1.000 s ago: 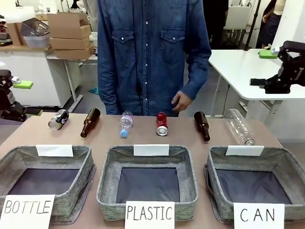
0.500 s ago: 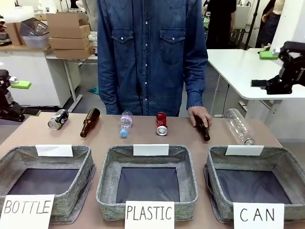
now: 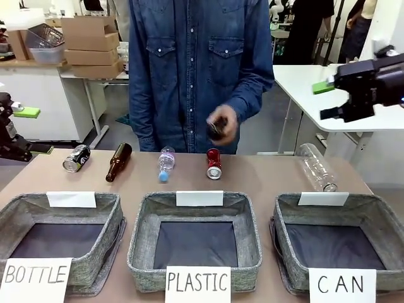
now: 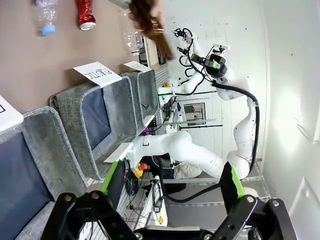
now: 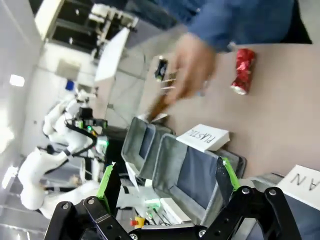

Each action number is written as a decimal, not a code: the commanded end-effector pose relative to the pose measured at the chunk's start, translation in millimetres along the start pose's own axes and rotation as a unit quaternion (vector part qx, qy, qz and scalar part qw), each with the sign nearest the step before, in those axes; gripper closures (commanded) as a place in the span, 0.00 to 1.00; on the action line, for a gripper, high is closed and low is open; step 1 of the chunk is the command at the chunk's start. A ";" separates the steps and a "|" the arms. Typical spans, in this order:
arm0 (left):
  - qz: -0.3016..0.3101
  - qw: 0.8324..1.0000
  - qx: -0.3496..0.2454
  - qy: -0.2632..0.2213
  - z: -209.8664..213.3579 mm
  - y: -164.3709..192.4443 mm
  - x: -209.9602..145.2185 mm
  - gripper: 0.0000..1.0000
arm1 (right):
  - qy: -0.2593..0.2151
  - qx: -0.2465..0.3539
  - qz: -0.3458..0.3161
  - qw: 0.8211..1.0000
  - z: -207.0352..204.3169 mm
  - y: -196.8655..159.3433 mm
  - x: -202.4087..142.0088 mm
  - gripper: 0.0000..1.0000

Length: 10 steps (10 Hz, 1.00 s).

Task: Sort the can waste into the basket.
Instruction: Pick up the can waste from the table and place it in the right Fabric basket.

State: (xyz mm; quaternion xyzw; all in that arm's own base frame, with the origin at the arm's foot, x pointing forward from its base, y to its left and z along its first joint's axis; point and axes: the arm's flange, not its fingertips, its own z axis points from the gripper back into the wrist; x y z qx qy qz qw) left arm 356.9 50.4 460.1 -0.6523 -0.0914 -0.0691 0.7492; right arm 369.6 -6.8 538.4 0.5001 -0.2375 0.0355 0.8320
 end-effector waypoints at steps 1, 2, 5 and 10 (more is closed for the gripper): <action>-0.011 1.000 -0.008 0.001 0.1 -0.5 0.1 0.00 | -0.036 0.021 -0.038 0.998 40.6 -23.3 -27.9 0.00; -0.011 1.000 -0.008 0.001 0.1 -0.5 0.1 0.00 | -0.035 0.012 -0.044 0.998 50.8 -30.6 -40.1 0.00; -0.011 1.000 -0.008 0.001 0.1 -0.5 0.1 0.00 | -0.037 -0.029 -0.044 0.998 48.3 -32.9 -40.2 0.00; -0.011 1.000 -0.008 0.001 0.1 -0.5 0.1 0.00 | -0.036 -0.018 -0.036 0.999 48.2 -37.3 -37.7 0.00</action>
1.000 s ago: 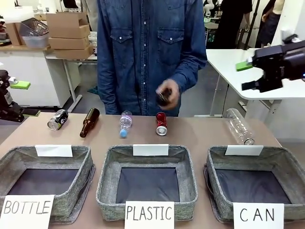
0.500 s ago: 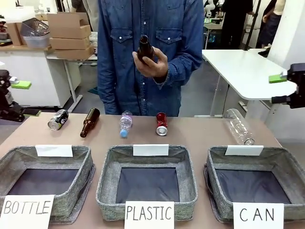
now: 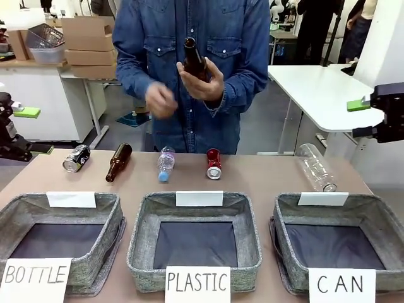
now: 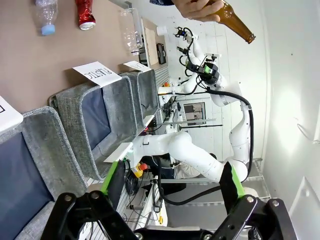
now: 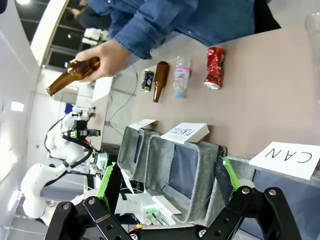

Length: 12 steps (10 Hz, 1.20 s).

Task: Sort the can waste into the basket.
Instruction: Pick up the can waste from the table and place it in the right Fabric basket.

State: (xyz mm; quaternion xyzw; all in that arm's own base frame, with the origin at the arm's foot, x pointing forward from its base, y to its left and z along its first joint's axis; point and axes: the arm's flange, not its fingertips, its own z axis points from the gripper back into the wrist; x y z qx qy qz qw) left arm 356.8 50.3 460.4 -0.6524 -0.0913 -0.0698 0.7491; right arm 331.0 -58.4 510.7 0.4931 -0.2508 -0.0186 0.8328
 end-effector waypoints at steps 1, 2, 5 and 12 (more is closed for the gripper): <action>-0.010 1.000 -0.008 0.000 0.2 -0.1 0.1 0.00 | 0.001 0.002 0.001 1.000 1.3 -0.6 -0.7 0.00; -0.010 1.000 -0.008 0.000 0.2 -0.1 0.1 0.00 | 0.000 0.000 0.000 1.000 0.0 0.0 0.0 0.00; -0.010 1.000 -0.008 0.000 0.2 -0.1 0.1 0.00 | 0.038 -0.028 0.053 0.997 -44.1 24.1 27.5 0.00; -0.010 1.000 -0.008 0.000 0.2 -0.1 0.1 0.00 | 0.034 -0.058 0.081 0.994 -61.1 37.6 31.0 0.00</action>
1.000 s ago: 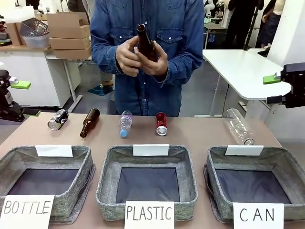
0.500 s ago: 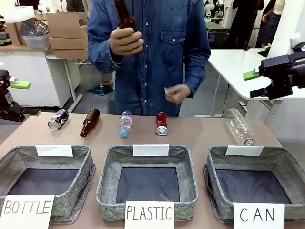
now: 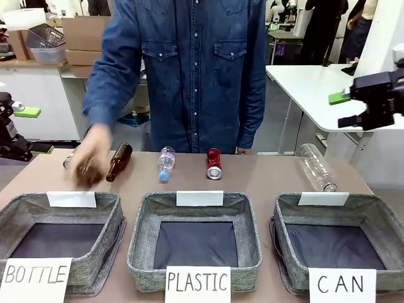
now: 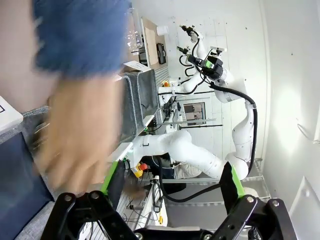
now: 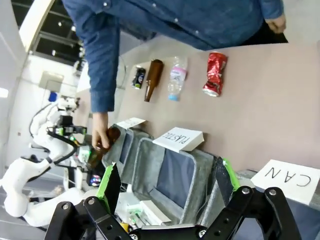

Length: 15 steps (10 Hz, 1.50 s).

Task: Sort the can waste into the basket.
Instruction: Pick up the can waste from the table and place it in the right Fabric basket.

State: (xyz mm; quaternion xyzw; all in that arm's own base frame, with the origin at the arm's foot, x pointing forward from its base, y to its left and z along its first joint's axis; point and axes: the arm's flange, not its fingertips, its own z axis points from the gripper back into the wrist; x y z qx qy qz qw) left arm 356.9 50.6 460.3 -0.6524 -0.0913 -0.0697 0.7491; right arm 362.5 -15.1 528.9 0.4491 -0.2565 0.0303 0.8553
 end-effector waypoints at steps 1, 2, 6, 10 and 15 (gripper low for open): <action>-0.010 1.000 -0.008 0.000 0.0 -0.3 0.1 0.00 | 0.027 -0.041 0.032 0.998 -38.5 16.6 21.1 0.00; -0.010 1.000 -0.008 0.000 0.0 -0.3 0.1 0.00 | 0.049 -0.060 0.030 0.997 -66.7 24.1 36.2 0.00; -0.010 1.000 -0.008 0.000 0.0 -0.3 0.1 0.00 | 0.172 -0.179 0.013 0.969 -229.6 52.7 76.6 0.00; -0.010 1.000 -0.008 0.000 0.0 -0.3 0.1 0.00 | 0.171 -0.283 -0.010 0.944 -350.4 34.7 58.2 0.00; -0.010 1.000 -0.008 0.000 0.0 -0.3 0.1 0.00 | 0.183 -0.299 -0.016 0.936 -373.7 25.3 46.4 0.00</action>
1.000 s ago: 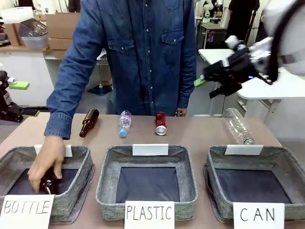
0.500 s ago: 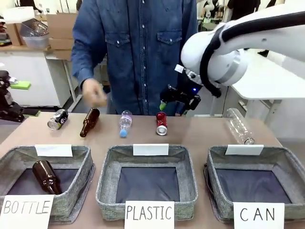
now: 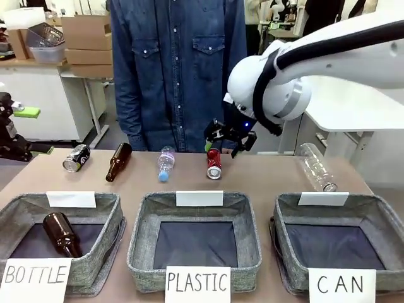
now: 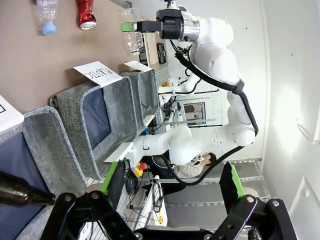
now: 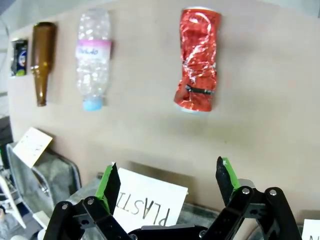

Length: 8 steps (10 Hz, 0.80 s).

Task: Sort the can waste into the basket.
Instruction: Pick up the can waste from the table and place it in the right Fabric basket.

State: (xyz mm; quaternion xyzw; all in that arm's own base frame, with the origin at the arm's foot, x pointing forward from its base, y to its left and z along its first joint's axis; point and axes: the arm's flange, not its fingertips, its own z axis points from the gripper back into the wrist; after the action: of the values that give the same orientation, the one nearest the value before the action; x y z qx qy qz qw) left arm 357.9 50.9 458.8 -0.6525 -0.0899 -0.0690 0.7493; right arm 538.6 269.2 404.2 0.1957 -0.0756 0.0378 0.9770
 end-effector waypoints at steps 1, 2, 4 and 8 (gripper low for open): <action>-0.012 1.000 -0.008 0.000 -0.1 -2.0 -0.6 0.00 | -0.029 -0.033 -0.005 0.999 -27.7 16.1 19.4 0.00; -0.012 1.000 -0.008 0.000 -0.1 -2.0 -0.6 0.00 | -0.040 -0.036 -0.022 0.998 -37.0 15.9 29.2 0.00; -0.012 1.000 -0.008 0.000 -0.1 -2.0 -0.6 0.00 | -0.062 -0.080 -0.046 0.994 -57.4 18.0 42.7 0.00; -0.012 1.000 -0.008 0.000 -0.1 -2.0 -0.6 0.00 | -0.038 -0.109 -0.038 0.993 -97.1 23.3 58.7 0.00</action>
State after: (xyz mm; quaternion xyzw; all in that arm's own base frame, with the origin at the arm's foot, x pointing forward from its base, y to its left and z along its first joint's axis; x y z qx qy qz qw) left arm 357.9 51.1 458.7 -0.6526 -0.0900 -0.0690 0.7492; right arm 594.8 316.3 332.1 0.1140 -0.1106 -0.0044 0.9873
